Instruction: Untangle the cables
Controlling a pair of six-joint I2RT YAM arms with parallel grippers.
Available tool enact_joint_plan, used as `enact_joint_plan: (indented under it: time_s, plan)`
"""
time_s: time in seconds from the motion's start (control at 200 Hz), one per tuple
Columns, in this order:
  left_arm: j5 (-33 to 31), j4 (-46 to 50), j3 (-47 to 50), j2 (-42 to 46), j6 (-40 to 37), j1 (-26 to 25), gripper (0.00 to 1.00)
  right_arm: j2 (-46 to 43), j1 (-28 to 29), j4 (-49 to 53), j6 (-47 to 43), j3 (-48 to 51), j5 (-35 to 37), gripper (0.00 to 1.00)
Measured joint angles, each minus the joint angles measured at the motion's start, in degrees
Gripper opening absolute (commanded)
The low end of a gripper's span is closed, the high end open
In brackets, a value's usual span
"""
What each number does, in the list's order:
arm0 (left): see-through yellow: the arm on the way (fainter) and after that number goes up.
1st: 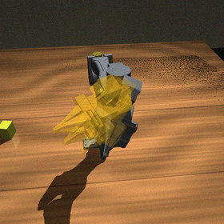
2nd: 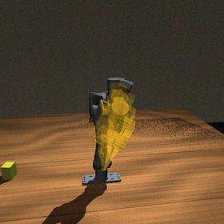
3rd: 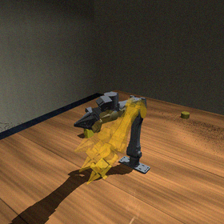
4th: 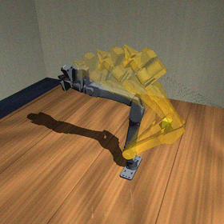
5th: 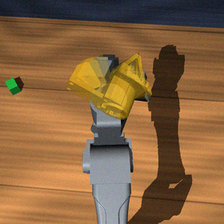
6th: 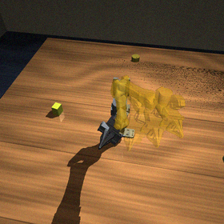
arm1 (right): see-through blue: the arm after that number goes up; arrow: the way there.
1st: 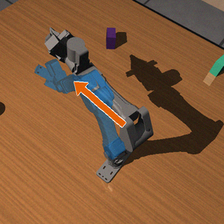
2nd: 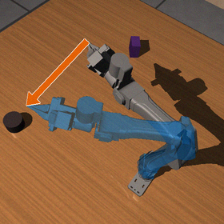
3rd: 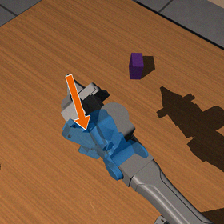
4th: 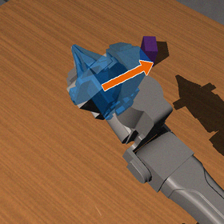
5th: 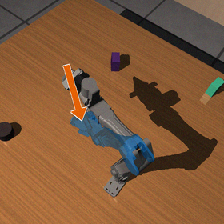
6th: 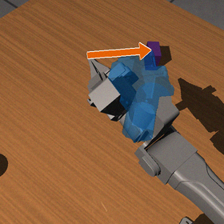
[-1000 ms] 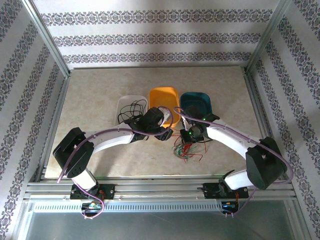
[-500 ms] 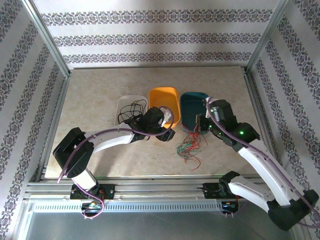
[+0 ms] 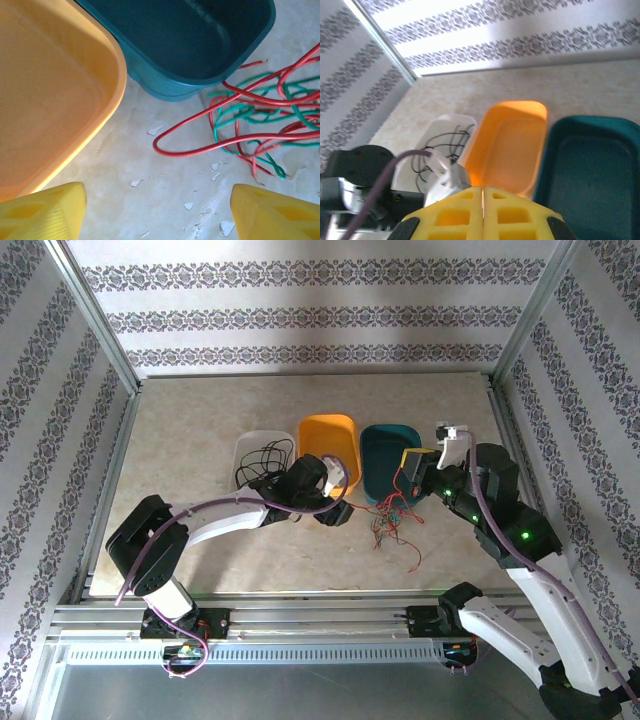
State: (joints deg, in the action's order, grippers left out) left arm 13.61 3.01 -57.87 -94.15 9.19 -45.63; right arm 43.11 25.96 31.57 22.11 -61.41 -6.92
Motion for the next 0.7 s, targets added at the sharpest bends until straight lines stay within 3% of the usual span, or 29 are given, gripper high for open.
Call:
enact_joint_plan:
  time_s: [0.375, 0.7]
  plan:
    - [2.14, -2.34, 2.6, 3.17, -1.68, 0.0, 0.76, -0.17, -0.35, -5.6, 0.0, -7.21, -12.13, 0.0]
    - [5.73, -2.64, 2.23, 8.44, -3.43, 0.0, 0.72, 5.18, -0.35, -8.44, 3.78, -2.19, -20.02, 0.0]
